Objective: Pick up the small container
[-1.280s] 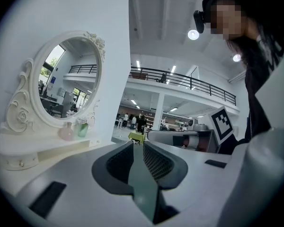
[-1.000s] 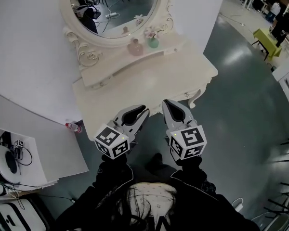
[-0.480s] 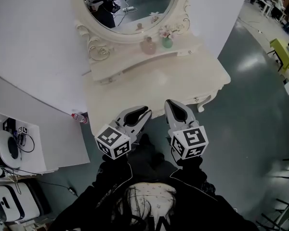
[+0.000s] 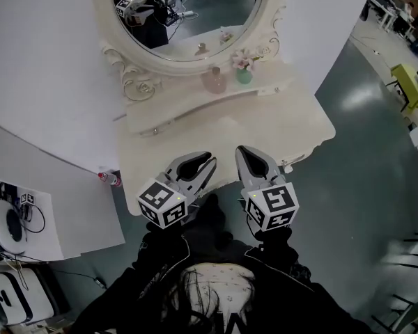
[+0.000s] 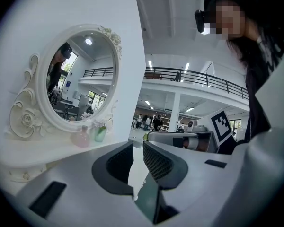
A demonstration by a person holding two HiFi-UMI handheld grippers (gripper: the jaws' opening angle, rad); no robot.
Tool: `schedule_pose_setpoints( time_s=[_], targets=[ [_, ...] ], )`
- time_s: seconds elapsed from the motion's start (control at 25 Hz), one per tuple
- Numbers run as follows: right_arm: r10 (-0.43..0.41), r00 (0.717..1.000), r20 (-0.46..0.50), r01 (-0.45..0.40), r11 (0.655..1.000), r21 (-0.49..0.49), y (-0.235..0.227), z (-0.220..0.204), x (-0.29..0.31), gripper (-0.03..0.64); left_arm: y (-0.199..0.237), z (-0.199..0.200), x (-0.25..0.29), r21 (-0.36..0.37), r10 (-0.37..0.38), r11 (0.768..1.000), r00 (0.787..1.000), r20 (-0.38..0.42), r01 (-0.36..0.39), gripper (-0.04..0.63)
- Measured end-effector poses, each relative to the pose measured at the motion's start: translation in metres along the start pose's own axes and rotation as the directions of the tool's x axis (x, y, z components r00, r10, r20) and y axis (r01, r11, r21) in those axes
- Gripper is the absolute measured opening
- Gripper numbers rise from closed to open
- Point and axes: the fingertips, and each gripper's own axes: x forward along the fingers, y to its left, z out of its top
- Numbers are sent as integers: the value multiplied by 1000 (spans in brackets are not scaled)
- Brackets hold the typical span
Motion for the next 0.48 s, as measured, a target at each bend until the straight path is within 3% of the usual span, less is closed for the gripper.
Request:
schedule_pose_setpoints(
  time_s=[0.48],
  targets=[
    [15, 998, -68, -18, 999, -36, -41, 4, 96, 0, 79, 28, 47, -5, -8, 1000, 1000, -2, 8, 51]
  ],
)
